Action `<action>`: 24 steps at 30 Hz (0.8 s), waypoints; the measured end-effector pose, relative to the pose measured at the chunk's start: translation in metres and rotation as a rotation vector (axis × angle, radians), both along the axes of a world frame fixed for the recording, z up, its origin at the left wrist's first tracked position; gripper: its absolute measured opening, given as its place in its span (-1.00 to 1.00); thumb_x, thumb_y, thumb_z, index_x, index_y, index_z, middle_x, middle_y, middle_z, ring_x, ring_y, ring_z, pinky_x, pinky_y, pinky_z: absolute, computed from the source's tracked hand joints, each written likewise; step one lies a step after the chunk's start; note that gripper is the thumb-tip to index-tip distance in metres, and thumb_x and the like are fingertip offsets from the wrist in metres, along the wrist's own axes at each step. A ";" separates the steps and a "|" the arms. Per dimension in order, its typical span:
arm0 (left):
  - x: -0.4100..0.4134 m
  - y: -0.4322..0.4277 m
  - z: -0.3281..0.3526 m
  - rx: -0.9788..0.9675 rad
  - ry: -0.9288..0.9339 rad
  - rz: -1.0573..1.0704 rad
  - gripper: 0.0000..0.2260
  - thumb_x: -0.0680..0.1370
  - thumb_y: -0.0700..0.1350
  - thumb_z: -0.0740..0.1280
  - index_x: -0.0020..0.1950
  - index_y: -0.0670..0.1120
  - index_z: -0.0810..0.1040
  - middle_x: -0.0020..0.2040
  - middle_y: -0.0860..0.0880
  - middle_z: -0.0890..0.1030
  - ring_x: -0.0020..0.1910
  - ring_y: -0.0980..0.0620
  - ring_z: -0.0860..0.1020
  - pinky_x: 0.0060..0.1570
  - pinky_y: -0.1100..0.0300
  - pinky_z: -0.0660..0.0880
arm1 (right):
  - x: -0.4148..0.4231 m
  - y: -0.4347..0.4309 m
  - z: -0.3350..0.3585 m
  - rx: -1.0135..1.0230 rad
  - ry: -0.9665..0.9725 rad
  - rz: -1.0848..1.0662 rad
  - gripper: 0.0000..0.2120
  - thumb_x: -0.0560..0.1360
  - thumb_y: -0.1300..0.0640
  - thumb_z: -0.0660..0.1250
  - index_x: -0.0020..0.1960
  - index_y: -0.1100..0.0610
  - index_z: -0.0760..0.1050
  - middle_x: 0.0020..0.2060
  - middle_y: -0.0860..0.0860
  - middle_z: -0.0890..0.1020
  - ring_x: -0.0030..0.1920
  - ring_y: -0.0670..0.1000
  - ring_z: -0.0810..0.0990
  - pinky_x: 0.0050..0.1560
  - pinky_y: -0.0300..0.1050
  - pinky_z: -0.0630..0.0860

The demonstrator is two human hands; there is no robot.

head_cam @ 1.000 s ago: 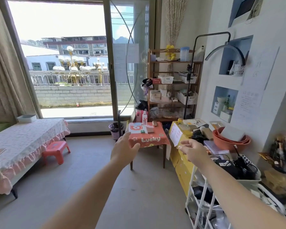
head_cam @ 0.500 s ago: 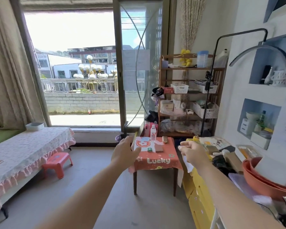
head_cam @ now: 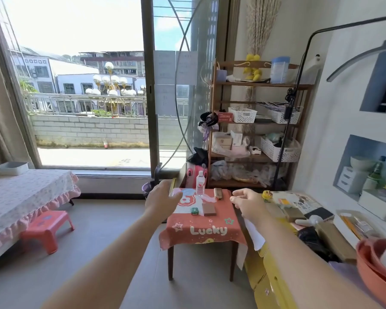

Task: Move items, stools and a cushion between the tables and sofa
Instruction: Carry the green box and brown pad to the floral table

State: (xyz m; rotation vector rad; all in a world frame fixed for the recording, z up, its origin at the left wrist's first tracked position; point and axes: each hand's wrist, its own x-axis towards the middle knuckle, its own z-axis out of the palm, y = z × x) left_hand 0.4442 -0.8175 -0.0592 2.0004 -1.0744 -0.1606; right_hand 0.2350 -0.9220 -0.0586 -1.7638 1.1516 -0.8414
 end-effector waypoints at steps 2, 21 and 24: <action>0.021 -0.031 -0.001 0.003 0.027 -0.023 -0.52 0.51 0.03 0.32 0.38 -0.10 0.37 0.27 -0.08 0.52 0.21 -0.08 0.49 0.14 0.06 0.48 | 0.017 -0.030 0.002 0.006 -0.023 -0.039 -0.85 0.50 0.12 0.29 0.06 0.10 0.49 -0.12 0.00 0.54 -0.01 0.05 0.52 -0.06 -0.04 0.48; 0.143 -0.240 -0.114 0.193 0.247 -0.037 -0.59 0.50 0.02 0.31 0.32 -0.06 0.43 0.20 -0.03 0.59 -0.23 0.18 0.49 -0.40 0.36 0.27 | 0.133 -0.234 -0.103 0.241 0.076 -0.164 -0.81 0.50 0.12 0.28 0.10 0.11 0.50 -0.08 0.01 0.56 -0.05 0.02 0.55 -0.06 -0.06 0.49; 0.155 -0.276 -0.123 0.216 0.242 -0.022 -0.57 0.50 0.04 0.31 0.33 -0.06 0.42 0.21 -0.03 0.59 -0.13 0.12 0.50 -0.38 0.33 0.27 | 0.146 -0.273 -0.117 0.253 0.079 -0.166 -0.86 0.49 0.10 0.29 0.04 0.05 0.49 -0.01 0.05 0.58 0.03 0.06 0.55 0.06 0.03 0.52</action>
